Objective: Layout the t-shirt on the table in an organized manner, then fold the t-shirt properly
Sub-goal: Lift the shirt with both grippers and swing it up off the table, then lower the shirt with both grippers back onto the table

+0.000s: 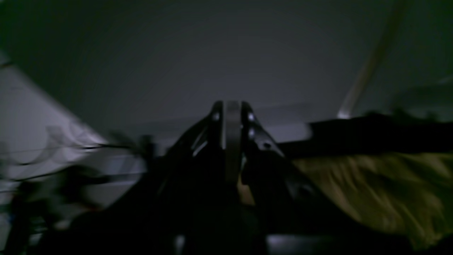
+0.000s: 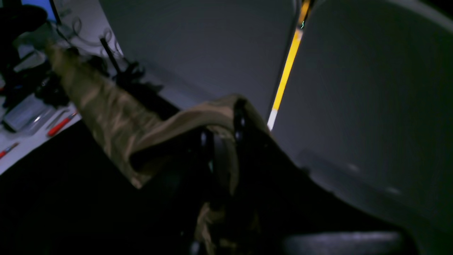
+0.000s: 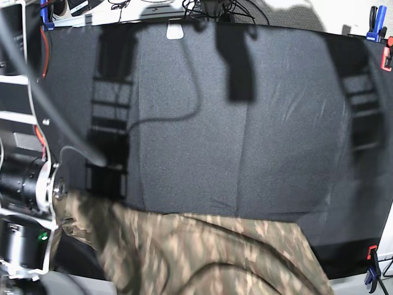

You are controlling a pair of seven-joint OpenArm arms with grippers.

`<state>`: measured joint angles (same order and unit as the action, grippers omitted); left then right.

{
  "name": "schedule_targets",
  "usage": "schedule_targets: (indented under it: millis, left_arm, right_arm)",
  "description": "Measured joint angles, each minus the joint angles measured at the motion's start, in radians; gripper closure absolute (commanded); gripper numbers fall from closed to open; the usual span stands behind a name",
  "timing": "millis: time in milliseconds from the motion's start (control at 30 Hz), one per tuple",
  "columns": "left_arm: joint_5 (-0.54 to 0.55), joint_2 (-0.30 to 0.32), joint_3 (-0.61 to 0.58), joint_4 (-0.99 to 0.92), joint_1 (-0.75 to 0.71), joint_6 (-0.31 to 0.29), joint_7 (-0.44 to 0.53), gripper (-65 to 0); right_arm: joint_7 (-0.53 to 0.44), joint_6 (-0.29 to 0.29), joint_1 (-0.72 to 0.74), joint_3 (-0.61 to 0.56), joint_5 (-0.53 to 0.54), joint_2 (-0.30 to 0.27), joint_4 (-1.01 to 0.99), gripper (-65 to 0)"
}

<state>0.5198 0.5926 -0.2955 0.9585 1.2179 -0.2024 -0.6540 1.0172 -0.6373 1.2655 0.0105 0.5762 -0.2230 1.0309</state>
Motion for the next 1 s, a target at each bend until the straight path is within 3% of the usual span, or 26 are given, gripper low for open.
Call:
schedule_targets:
  millis: [200,333,400,500,633,733,1000]
  left_arm:
    - [0.033,0.041,0.0,0.059,0.055,-0.005,-0.033,0.0]
    - [0.044,0.048,0.0,0.095,0.045,-0.016,-0.098,0.0]
    - [0.082,0.048,0.0,0.117,0.046,-0.054,-0.136,0.0]
    - [0.111,0.045,0.0,0.146,0.019,-0.066,-0.138,0.0]
    - [0.106,0.039,0.0,0.154,-0.127,-0.069,-0.14,0.0]
    - [0.103,0.027,-0.001,0.152,-0.247,-0.088,-0.135,0.0]
    - [0.107,-0.07,-0.002,0.153,-0.515,-0.124,-0.109,0.0]
  right_arm:
    - [-0.037,-0.003,-0.008,0.086,0.0,0.004,0.009,0.0]
    - [0.013,-0.027,-0.005,0.145,0.0,-0.004,0.01,0.0]
    - [0.047,-0.031,-0.005,0.156,-0.005,-0.004,0.013,0.0]
    - [0.047,-0.037,-0.011,0.156,-0.019,0.004,0.053,0.0]
    - [-0.006,-0.041,-0.088,0.162,-0.08,-0.002,0.146,0.0]
    - [0.042,-0.044,-0.201,0.161,-0.166,-0.002,0.181,0.0]
    - [0.04,-0.044,-0.364,0.162,-0.174,-0.031,0.293,0.0]
